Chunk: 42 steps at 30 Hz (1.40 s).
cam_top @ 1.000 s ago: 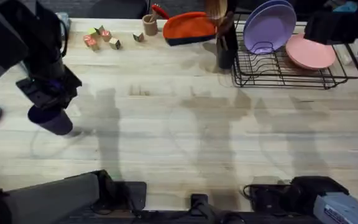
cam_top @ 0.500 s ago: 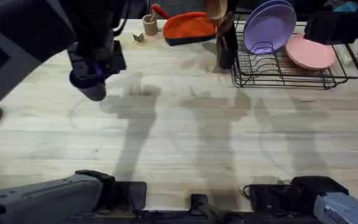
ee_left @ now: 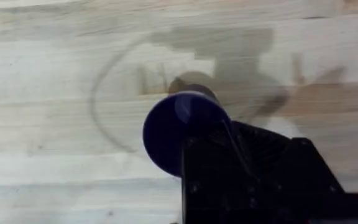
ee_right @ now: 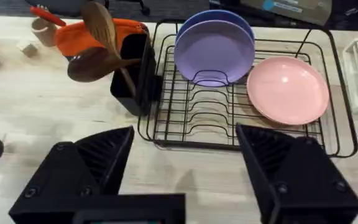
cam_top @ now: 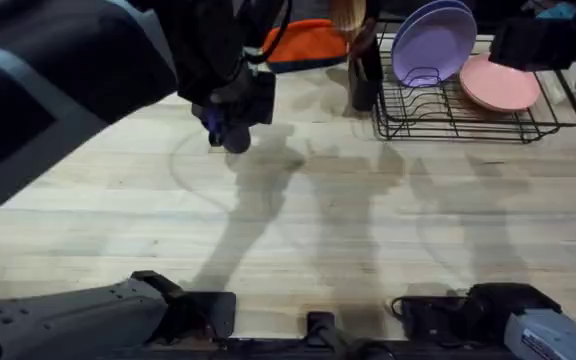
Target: Pick up the cup on the table and put them onto the rack.
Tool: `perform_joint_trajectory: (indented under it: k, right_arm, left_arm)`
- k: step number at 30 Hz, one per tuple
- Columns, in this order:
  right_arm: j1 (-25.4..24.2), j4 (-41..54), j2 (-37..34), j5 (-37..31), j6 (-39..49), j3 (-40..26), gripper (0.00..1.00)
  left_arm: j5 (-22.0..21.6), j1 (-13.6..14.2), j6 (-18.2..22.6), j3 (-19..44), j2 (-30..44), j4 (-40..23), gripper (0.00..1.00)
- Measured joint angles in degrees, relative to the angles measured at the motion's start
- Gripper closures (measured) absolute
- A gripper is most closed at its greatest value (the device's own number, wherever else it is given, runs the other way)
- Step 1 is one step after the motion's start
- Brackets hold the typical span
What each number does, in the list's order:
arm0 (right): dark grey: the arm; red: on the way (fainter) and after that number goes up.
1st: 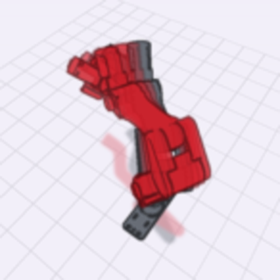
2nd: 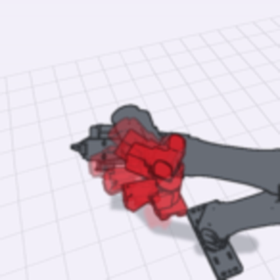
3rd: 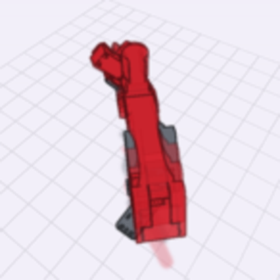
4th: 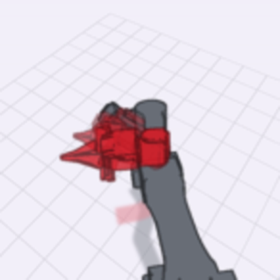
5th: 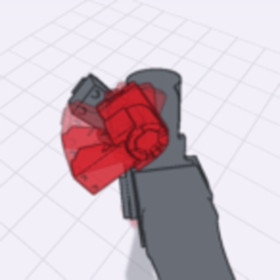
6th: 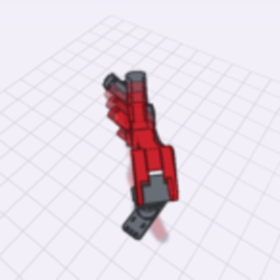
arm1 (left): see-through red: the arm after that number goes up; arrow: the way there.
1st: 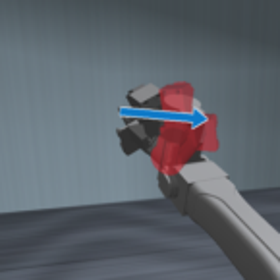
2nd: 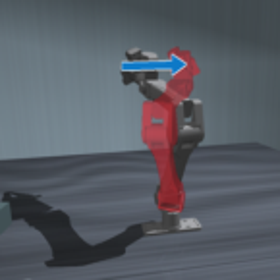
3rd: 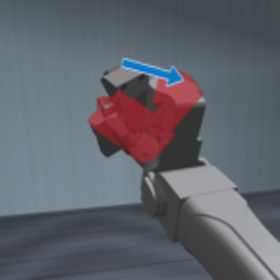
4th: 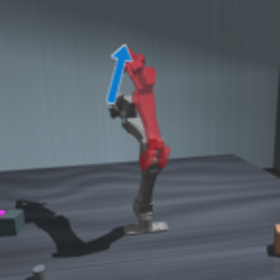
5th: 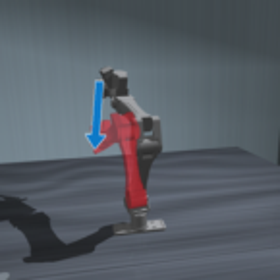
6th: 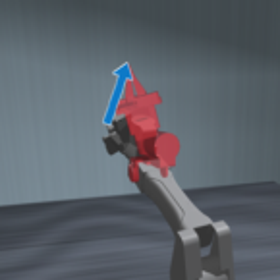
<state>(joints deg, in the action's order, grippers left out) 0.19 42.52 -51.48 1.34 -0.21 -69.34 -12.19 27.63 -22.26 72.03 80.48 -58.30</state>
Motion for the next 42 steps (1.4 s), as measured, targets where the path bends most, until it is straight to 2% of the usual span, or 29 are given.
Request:
perform_joint_trajectory:
  k: [7,12,18,19,22,30,42]
  right_arm:
    - [0.00,0.00,-0.01,0.00,-0.01,0.00,0.007]
    - [0.00,0.00,-0.72,0.00,0.00,-0.04,0.007]
    - [0.00,0.07,-1.03,0.00,0.00,-0.04,0.007]
    - [0.00,0.09,-1.01,0.00,0.00,-0.04,0.007]
    - [0.00,0.10,-1.01,0.00,0.00,-0.04,0.007]
    - [0.00,0.30,-1.03,0.00,0.00,-0.04,0.007]
    - [0.00,9.35,-1.01,0.00,-0.02,-0.04,0.007]
  left_arm:
    - [2.59,1.60,0.81,7.62,1.77,-3.07,0.961]
    - [3.18,3.96,1.16,16.26,8.10,-7.41,0.961]
    - [3.48,8.64,2.77,25.28,17.03,-9.05,0.961]
    - [3.66,11.48,3.36,29.22,20.35,-9.24,0.960]
    - [3.66,13.68,3.71,32.27,22.61,-9.26,0.960]
    - [4.65,17.86,4.11,35.30,25.83,-8.51,0.960]
    - [5.14,21.64,6.22,35.32,25.97,-1.13,0.960]
